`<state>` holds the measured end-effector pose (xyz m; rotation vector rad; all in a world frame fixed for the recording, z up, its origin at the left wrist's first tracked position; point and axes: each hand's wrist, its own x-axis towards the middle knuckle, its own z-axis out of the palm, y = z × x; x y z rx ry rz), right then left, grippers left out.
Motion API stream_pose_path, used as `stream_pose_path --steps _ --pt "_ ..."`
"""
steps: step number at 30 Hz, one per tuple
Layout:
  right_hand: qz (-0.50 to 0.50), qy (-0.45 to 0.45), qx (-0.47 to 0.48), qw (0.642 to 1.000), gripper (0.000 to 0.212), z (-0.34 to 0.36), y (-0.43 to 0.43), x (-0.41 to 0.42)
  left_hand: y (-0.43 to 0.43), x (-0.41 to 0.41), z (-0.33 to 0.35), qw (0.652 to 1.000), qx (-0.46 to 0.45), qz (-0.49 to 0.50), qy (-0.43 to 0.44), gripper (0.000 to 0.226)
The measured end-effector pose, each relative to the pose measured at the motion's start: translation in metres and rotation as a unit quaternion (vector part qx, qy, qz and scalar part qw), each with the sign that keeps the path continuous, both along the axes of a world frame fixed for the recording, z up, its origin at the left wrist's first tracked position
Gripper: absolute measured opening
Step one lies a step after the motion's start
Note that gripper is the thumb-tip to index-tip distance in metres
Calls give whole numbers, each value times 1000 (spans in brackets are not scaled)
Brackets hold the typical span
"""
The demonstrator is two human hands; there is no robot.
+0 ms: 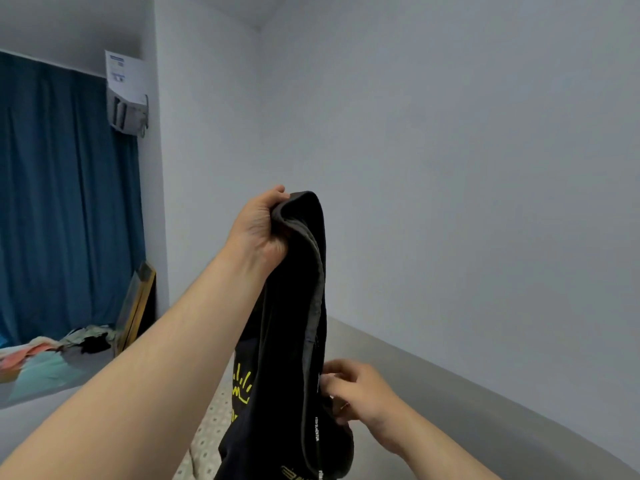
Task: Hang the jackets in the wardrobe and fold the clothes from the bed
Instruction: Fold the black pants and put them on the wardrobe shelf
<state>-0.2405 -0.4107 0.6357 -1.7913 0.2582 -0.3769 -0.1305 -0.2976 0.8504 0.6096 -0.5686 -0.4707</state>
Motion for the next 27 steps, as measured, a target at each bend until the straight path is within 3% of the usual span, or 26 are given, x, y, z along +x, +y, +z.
stream_pose_path --steps 4,7,9,11,14,16,21,25,27 --pt "-41 -21 -117 992 37 -16 7 4 7 2 0 1000 -20 -5 20 22" --pt "-103 12 -121 987 33 -45 -6 8 13 8 2 999 -37 -2 23 24" --pt "-121 79 -48 988 13 -58 -15 5 19 12 5 999 -47 -2 17 28" --pt "-126 113 65 983 17 -59 -21 6 23 13 7 999 -48 -1 9 28" --pt "-152 19 197 968 23 -33 -30 6 29 20 9 998 -45 46 14 23" --pt "-209 -33 216 953 17 0 -44 8 35 36 8 992 -30 123 1 28" --pt "-332 -30 45 942 15 91 -85 5 62 77 -5 966 87 245 -15 38" --pt "-375 -28 -31 926 10 149 -99 -9 82 99 -19 971 142 166 99 20" --pt "-383 -22 -39 923 18 169 -99 -13 85 102 -25 972 158 133 108 11"
